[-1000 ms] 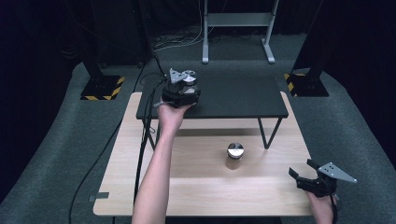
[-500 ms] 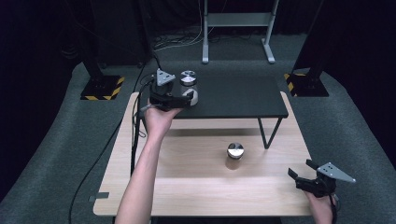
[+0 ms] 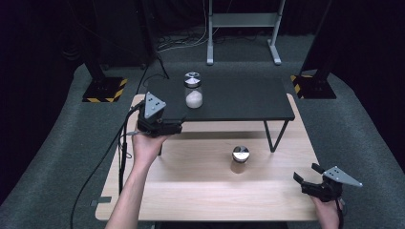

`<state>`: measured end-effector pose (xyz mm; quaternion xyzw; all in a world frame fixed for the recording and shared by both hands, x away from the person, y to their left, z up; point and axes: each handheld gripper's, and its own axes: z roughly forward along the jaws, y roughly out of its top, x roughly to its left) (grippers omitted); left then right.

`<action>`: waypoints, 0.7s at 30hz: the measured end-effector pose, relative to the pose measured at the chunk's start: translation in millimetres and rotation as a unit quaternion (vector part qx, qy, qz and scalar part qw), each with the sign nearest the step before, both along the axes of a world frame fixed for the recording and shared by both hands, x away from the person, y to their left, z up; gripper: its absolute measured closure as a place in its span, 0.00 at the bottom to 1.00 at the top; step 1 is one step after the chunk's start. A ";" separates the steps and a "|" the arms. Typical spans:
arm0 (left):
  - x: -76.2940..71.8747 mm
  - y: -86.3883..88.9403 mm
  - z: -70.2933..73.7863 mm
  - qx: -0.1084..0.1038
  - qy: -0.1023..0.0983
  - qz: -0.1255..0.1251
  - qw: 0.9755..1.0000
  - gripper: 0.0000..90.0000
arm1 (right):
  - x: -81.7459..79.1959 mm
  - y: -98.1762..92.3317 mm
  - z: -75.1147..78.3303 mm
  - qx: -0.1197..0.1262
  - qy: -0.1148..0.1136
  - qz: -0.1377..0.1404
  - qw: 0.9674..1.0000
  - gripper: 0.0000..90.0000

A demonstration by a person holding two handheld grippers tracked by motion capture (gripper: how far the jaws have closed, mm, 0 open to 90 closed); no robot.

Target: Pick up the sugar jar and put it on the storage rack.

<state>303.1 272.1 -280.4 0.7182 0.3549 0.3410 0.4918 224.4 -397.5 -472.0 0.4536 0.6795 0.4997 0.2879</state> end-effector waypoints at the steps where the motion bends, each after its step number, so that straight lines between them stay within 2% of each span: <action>1: -3.3 2.1 -3.9 -0.001 0.002 0.000 1.000 0.09 | 0.3 0.3 0.1 0.000 0.001 0.001 1.000 0.08; 7: -23.6 16.2 -29.2 -0.010 -0.002 0.003 1.000 0.09 | 0.0 1.0 0.3 0.000 0.003 0.001 1.000 0.08; 11: -36.1 27.4 -49.5 -0.024 -0.003 0.001 1.000 0.09 | -0.1 1.2 0.2 -0.001 0.003 0.002 1.000 0.08; 16: -49.9 40.3 -79.3 -0.033 0.001 -0.004 0.999 0.09 | 0.1 1.1 0.2 -0.001 0.004 0.002 1.000 0.08; 21: -66.2 52.3 -111.3 -0.038 -0.011 -0.002 0.999 0.09 | -0.5 0.9 -0.1 -0.002 0.004 0.001 1.000 0.08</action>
